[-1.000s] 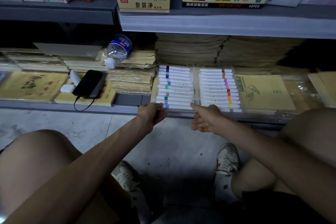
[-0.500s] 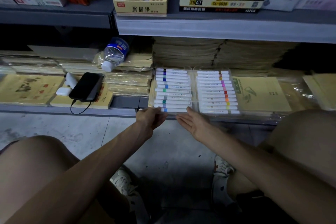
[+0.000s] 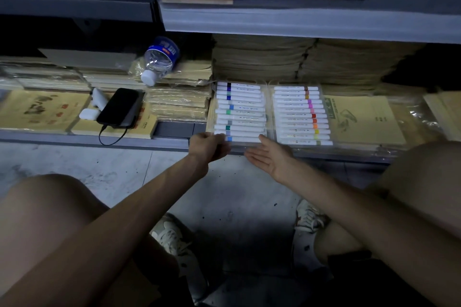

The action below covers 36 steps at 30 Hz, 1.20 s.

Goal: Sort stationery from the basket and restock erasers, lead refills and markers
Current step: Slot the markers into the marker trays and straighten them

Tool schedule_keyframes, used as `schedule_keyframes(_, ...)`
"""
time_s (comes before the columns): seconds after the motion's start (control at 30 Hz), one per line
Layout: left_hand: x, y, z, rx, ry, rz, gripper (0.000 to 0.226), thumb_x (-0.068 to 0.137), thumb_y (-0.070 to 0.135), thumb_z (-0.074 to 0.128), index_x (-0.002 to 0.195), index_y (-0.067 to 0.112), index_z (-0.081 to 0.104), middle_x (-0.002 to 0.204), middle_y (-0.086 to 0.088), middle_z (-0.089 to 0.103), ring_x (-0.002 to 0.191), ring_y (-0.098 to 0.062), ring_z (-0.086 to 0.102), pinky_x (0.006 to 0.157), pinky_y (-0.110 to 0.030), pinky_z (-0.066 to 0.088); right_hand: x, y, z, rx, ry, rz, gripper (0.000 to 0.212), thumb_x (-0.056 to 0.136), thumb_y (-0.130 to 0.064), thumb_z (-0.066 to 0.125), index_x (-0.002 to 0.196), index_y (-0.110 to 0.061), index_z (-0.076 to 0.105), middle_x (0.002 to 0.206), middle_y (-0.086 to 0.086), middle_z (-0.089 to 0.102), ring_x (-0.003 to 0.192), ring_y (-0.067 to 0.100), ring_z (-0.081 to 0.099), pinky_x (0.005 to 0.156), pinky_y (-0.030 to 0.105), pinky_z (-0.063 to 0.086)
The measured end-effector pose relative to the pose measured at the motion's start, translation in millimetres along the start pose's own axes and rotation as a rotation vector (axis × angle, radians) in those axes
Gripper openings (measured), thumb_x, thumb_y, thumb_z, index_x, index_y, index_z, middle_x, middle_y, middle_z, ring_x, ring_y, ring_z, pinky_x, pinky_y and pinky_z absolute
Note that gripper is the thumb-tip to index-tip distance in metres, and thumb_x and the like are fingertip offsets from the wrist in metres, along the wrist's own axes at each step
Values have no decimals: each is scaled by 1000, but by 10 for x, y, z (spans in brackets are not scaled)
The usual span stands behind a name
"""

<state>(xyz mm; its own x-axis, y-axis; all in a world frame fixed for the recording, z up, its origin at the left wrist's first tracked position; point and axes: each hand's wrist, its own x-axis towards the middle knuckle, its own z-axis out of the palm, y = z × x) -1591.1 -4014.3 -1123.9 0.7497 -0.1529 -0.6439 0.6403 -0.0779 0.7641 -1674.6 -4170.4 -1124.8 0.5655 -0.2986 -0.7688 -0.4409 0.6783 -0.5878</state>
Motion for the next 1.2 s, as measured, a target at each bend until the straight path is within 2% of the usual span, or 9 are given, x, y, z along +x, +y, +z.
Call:
schedule_keyframes(0.17, -67, -25, -84, 345, 16, 191, 38, 87, 34, 78, 111, 9, 62, 109, -11, 73, 91, -25, 75, 83, -43, 63, -174, -30, -75, -147, 2, 38, 35, 89, -23, 79, 104, 3, 62, 97, 22, 74, 73, 27, 76, 62, 32, 63)
schedule_keyframes(0.37, -138, 50, -172, 603, 144, 396, 56, 86, 44, 75, 130, 14, 57, 114, -5, 70, 102, -23, 67, 90, -44, 58, -368, -48, -64, -406, -32, -20, 18, 95, -11, 68, 106, 3, 68, 85, 15, 73, 69, 24, 72, 68, 32, 62)
schedule_keyframes(0.53, -150, 162, -146, 699, 222, 539, 58, 88, 47, 70, 132, 13, 56, 122, -7, 67, 105, -24, 66, 85, -43, 59, -419, -292, 103, -564, -65, -267, 11, 94, -7, 66, 101, 1, 70, 86, 16, 70, 68, 24, 69, 60, 29, 59)
schedule_keyframes(0.67, -100, 320, -136, 683, 205, 575, 51, 92, 41, 67, 133, 12, 56, 121, -9, 68, 103, -25, 67, 84, -45, 60, -244, -416, 145, -844, 48, -479, 13, 89, -16, 63, 86, -24, 73, 90, -1, 75, 83, 20, 75, 79, 41, 63)
schedule_keyframes(0.77, -34, 392, -96, 633, 174, 540, 44, 94, 30, 66, 133, 11, 56, 116, -9, 68, 98, -26, 68, 81, -46, 61, -102, -488, 147, -1010, 124, -584, 25, 87, -18, 61, 110, -22, 72, 110, -1, 73, 103, 23, 70, 92, 40, 58)
schedule_keyframes(0.87, 58, 386, -31, 624, 155, 536, 38, 98, 17, 61, 134, 9, 54, 112, -4, 67, 81, -10, 66, 60, -21, 57, 47, -581, 179, -1211, 187, -628, 43, 91, -20, 63, 134, -14, 61, 126, 5, 67, 114, 26, 64, 96, 35, 53)
schedule_keyframes(1.0, 108, 394, 86, 620, 117, 592, 35, 96, 15, 59, 131, 14, 58, 100, 4, 66, 82, -15, 69, 52, -13, 49, 193, -621, 249, -1087, 161, -462, 62, 87, -24, 64, 146, -14, 47, 128, 8, 66, 80, 24, 71, 72, 34, 58)
schedule_keyframes(1.1, 194, 366, 108, 652, 80, 580, 33, 94, 21, 62, 127, 16, 61, 102, 1, 73, 81, -15, 71, 60, -21, 55, 223, -607, 274, -1024, 139, -385, 56, 86, -22, 64, 139, -15, 48, 104, 10, 72, 63, 19, 64, 57, 29, 49)
schedule_keyframes(1.2, 263, 326, 103, 588, 66, 520, 28, 95, 25, 65, 121, 17, 63, 97, 2, 74, 71, -9, 71, 51, -18, 55, 261, -638, 306, -946, 106, -307, 53, 86, -19, 64, 136, -12, 47, 79, 5, 73, 52, 16, 55, 49, 24, 41)
